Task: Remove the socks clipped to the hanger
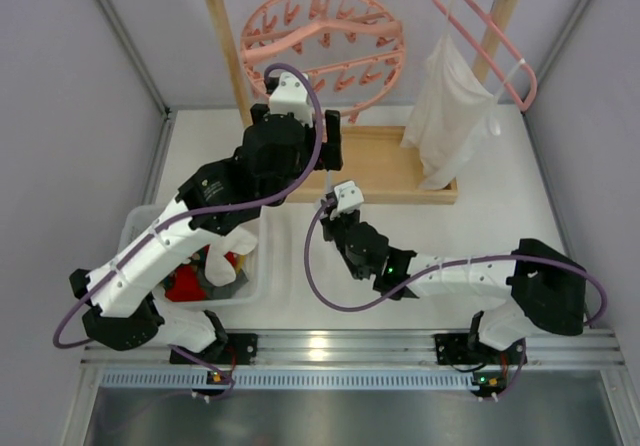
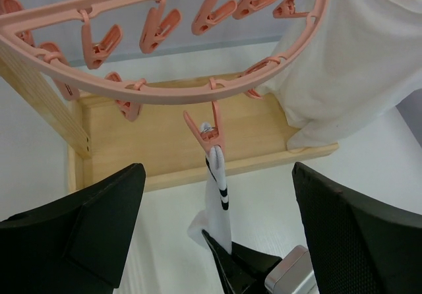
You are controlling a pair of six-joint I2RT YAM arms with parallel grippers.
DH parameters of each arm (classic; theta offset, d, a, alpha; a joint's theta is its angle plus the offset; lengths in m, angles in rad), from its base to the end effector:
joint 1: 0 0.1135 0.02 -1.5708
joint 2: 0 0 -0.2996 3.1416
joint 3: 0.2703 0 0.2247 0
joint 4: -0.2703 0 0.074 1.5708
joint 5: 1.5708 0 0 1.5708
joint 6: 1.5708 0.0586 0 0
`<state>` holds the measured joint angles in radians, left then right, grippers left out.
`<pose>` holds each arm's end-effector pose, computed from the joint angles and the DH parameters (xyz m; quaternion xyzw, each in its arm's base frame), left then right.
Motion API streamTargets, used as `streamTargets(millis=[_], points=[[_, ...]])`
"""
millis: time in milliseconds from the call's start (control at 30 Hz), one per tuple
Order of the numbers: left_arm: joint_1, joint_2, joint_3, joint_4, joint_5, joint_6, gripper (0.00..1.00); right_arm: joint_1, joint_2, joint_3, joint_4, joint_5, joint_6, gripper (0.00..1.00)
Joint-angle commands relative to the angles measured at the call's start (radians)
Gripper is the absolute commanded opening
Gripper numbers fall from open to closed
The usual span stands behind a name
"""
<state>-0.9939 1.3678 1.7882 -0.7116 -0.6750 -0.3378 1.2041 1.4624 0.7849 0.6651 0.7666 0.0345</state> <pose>0.1657 -0.1875 0.5157 0.0567 0.7803 -0.1391 0.6071 0.1491 0.2749 0.3209 -0.1451 0.6953 0.1616 0.6851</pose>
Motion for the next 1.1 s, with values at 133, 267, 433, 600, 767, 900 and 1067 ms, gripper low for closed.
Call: streamTargets(millis=[133,267,433,600,767,900,1067], points=[[-0.002,0.019,0.050,0.032,-0.047,-0.007,0.92,0.038,0.013,0.054,0.001,0.046,0.016,0.00],[-0.002,0.060,0.057,0.032,-0.058,-0.021,0.89,0.048,0.021,0.056,0.027,0.046,0.007,0.00],[-0.002,0.103,0.077,0.050,-0.044,-0.032,0.83,0.058,0.029,0.051,0.037,0.051,-0.001,0.00],[-0.003,0.139,0.102,0.050,-0.043,-0.033,0.83,0.063,0.033,0.053,0.042,0.054,-0.005,0.00],[-0.002,0.155,0.091,0.050,-0.093,-0.023,0.78,0.069,0.029,0.047,0.048,0.053,-0.008,0.00],[0.000,0.157,0.071,0.049,-0.126,-0.023,0.75,0.071,0.030,0.039,0.053,0.048,-0.012,0.00],[0.001,0.189,0.094,0.050,-0.121,-0.026,0.72,0.078,0.038,0.036,0.071,0.039,-0.015,0.00]])
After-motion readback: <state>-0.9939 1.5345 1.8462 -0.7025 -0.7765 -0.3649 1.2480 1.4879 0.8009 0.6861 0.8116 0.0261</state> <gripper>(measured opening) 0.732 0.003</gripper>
